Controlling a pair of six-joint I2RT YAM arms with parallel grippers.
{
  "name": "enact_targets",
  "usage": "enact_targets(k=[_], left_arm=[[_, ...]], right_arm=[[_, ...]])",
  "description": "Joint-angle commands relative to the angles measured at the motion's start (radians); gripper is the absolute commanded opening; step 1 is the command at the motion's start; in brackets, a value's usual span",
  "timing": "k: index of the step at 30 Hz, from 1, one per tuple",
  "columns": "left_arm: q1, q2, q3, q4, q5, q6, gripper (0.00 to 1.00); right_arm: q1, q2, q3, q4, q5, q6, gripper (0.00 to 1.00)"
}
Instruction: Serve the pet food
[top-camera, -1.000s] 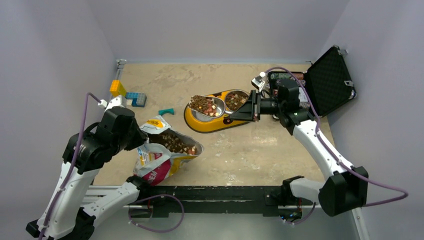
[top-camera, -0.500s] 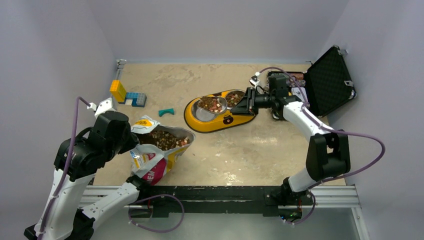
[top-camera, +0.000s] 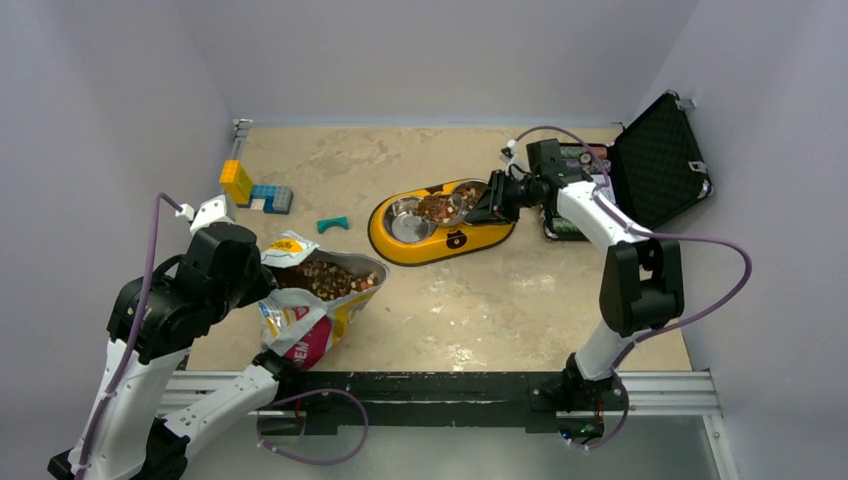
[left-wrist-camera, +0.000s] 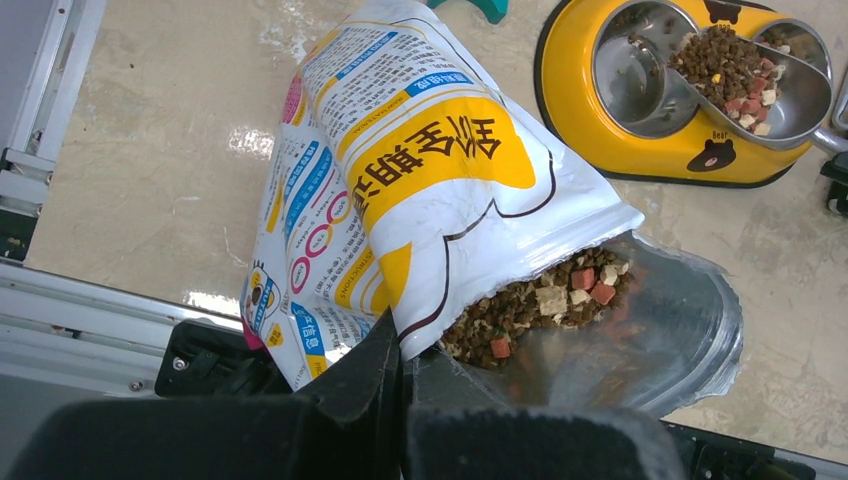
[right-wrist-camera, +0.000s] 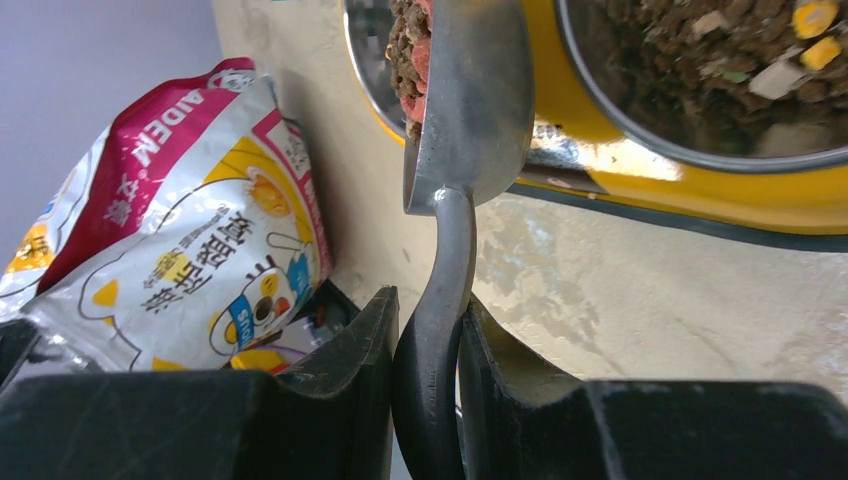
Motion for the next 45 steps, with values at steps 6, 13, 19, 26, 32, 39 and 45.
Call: enact_targets(k=[6, 13, 19, 26, 32, 39, 45], left_arm=[[0.004, -0.03, -0.002, 0.042, 0.017, 0.043, 0.0], [0.002, -0.036, -0.01, 0.076, 0.011, 0.072, 0.0], [0.003, -0.051, -0.004, 0.072, 0.009, 0.068, 0.0], [0.004, -0.055, -0.039, 0.097, 0.051, 0.047, 0.0], [0.004, -0.052, -0.06, 0.127, 0.064, 0.034, 0.0], [0.002, -0.027, -0.073, 0.157, 0.094, 0.033, 0.0], [0.002, 0.011, -0.091, 0.197, 0.194, 0.031, 0.0]], right_arm=[[0.099, 0.067, 0.224, -0.205, 0.19, -0.134, 0.0], [0.229, 0.138, 0.392, -0.389, 0.453, -0.203, 0.0], [0.347, 0.201, 0.56, -0.507, 0.655, -0.25, 0.0], [0.491, 0.3, 0.771, -0.655, 0.947, -0.338, 0.0], [0.549, 0.257, 0.749, -0.673, 1.056, -0.367, 0.0], [0.605, 0.236, 0.779, -0.686, 1.143, -0.384, 0.0], [0.623, 0.181, 0.767, -0.704, 1.193, -0.376, 0.0]])
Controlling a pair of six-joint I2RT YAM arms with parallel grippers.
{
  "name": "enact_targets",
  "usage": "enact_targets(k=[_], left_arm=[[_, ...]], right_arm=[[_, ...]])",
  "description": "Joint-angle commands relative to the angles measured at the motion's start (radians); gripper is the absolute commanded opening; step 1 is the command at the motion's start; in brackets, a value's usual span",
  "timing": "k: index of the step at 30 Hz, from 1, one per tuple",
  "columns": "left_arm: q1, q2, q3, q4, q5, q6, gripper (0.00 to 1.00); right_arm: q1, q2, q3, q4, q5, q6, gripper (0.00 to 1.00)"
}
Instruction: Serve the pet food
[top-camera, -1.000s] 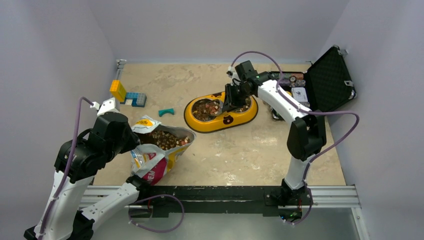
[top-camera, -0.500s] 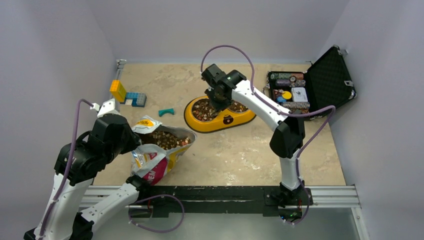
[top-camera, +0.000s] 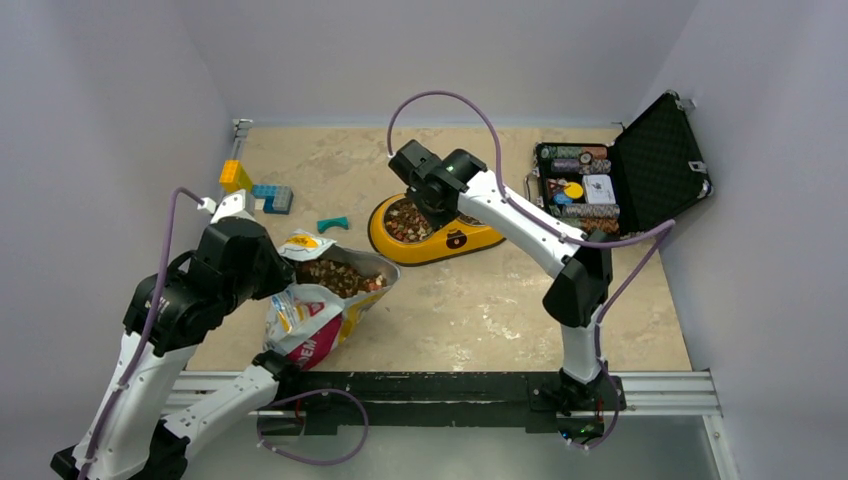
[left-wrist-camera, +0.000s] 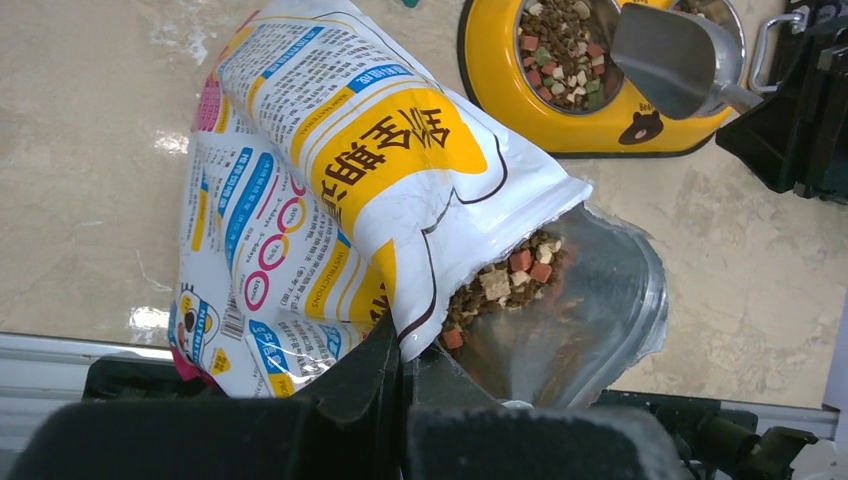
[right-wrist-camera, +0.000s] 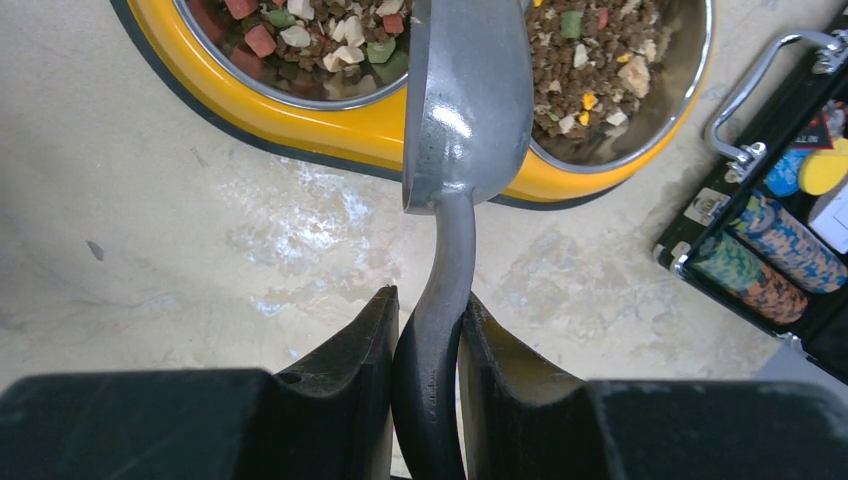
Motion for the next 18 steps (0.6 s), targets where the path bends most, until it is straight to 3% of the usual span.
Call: enact_targets(k=[1, 9, 15, 18], left_arm=[[0.002, 0.021, -0.016, 0.057, 0.084, 0.003, 0.0], [0.003, 0.078, -0.067, 0.163, 0.283, 0.021, 0.0], [0.002, 0.131, -0.109, 0.232, 0.43, 0.041, 0.0], [0.002, 0.157, -0.115, 0.273, 0.502, 0.046, 0.0]], right_arm=[[0.01, -0.11, 0.021, -0.002, 0.081, -0.01, 0.0], [-0.005, -0.184, 0.004, -0.014, 0.011, 0.054, 0.0], [-0.079, -0.508, -0.255, 0.137, -0.287, 0.071, 0.0], [-0.086, -0.644, -0.362, 0.13, -0.427, 0.049, 0.0]])
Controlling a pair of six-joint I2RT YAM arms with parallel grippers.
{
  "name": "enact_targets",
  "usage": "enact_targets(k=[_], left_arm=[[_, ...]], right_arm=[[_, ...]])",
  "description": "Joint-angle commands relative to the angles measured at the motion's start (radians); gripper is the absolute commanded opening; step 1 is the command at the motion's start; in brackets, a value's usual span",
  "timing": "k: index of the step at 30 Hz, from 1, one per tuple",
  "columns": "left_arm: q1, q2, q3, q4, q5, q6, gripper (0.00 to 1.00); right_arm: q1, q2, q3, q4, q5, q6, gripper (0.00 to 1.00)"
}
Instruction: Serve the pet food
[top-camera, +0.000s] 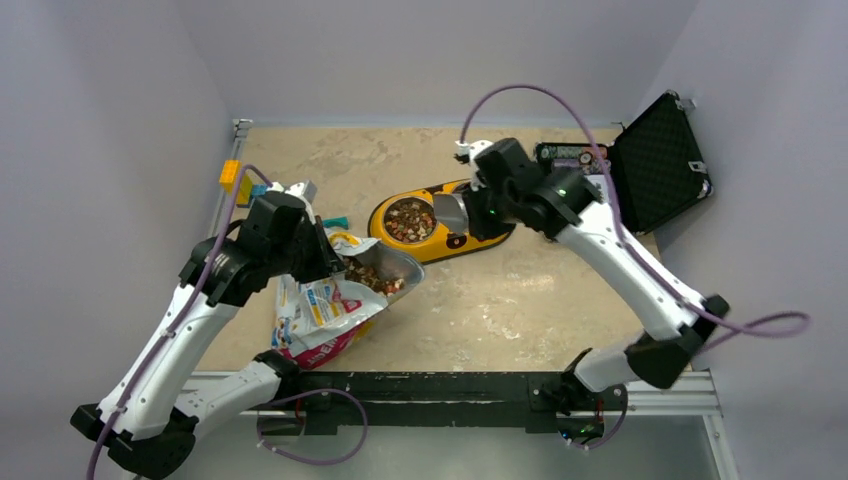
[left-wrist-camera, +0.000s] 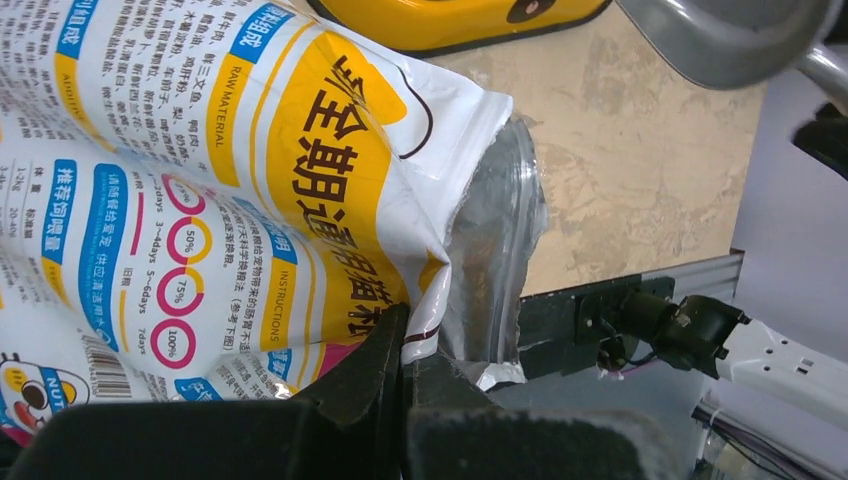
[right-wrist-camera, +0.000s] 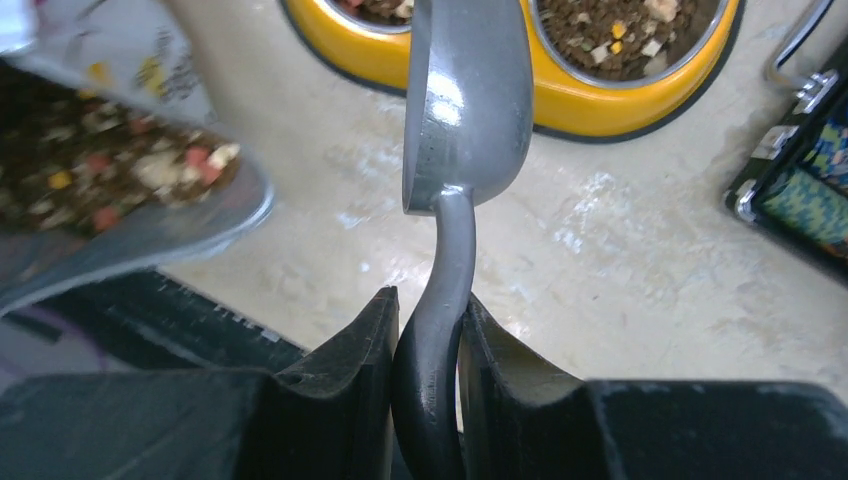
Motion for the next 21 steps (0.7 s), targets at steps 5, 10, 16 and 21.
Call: enact_targets(k=[5, 10, 16, 21], left_arm=[[0.002, 0.06, -0.051, 0.134, 0.268, 0.008, 0.0], [0.002, 0.107, -0.046, 0.15, 0.349, 0.013, 0.0], [0.002, 0.108, -0.027, 0.151, 0.38, 0.029, 0.0], [0.002, 0.093, -0.033, 0.148, 0.409, 0.027, 0.0]], right_arm=[[-0.001, -0.428, -0.293, 0.073, -0.4, 0.014, 0.0], [0.093, -0.493, -0.398, 0.109, -0.541, 0.054, 0.0], [0.133, -0.429, -0.39, 0.21, -0.522, 0.1, 0.0], [0.135, -0.253, -0.256, 0.159, -0.471, 0.092, 0.0]])
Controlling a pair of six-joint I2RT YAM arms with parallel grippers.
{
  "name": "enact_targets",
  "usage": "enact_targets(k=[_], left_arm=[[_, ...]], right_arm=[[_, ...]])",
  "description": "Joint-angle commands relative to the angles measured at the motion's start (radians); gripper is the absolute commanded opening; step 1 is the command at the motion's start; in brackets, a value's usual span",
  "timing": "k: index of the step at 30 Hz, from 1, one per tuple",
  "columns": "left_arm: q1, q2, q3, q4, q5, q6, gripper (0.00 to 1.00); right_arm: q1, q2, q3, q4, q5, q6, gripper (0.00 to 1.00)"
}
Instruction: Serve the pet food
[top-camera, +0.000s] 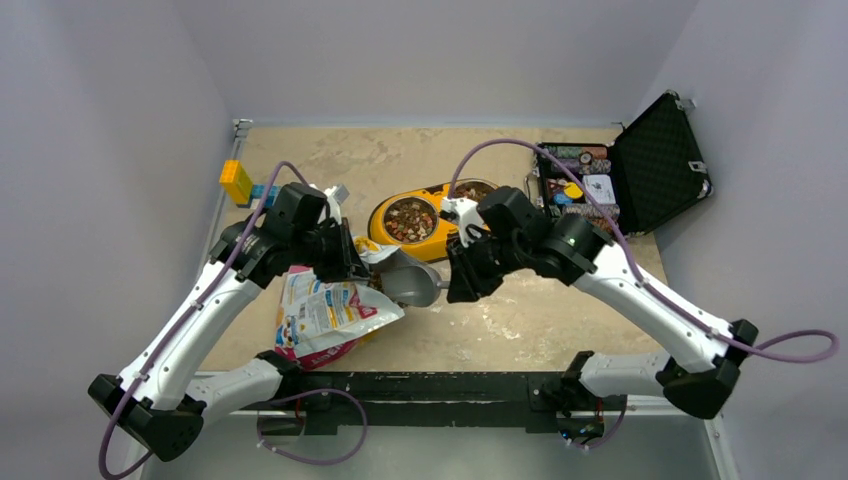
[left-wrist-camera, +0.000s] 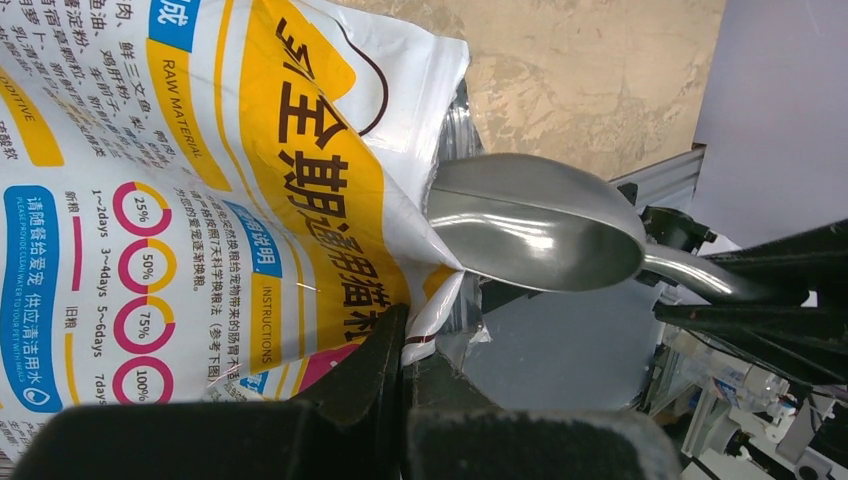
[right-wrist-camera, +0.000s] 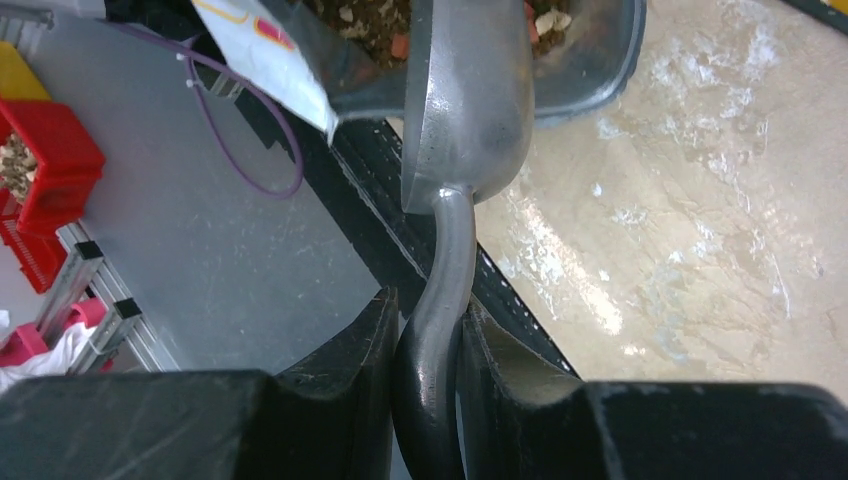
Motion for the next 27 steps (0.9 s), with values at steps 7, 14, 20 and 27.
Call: enact_targets(k=[7, 14, 20, 27], left_arm=[[-0.002, -0.067, 0.002, 0.06, 0.146, -0.047, 0.0], [-0.004, -0.074, -0.011, 0.141, 0.182, -0.106, 0.0], [-0.008, -0.071, -0.015, 0.196, 0.194, -0.168, 0.0], [-0.007, -0.132, -0.033, 0.175, 0.14, -0.181, 0.0]], right_arm=[[0.012, 0.306, 0.22, -0.066, 0.096, -0.023, 0.0], [0.077, 0.618, 0.465, -0.137, 0.057, -0.013, 0.0], [0.156, 0.909, 0.835, -0.126, -0.134, 0.002, 0.0], [0.122, 0.672, 0.493, 0.351, -0.486, 0.07, 0.0]])
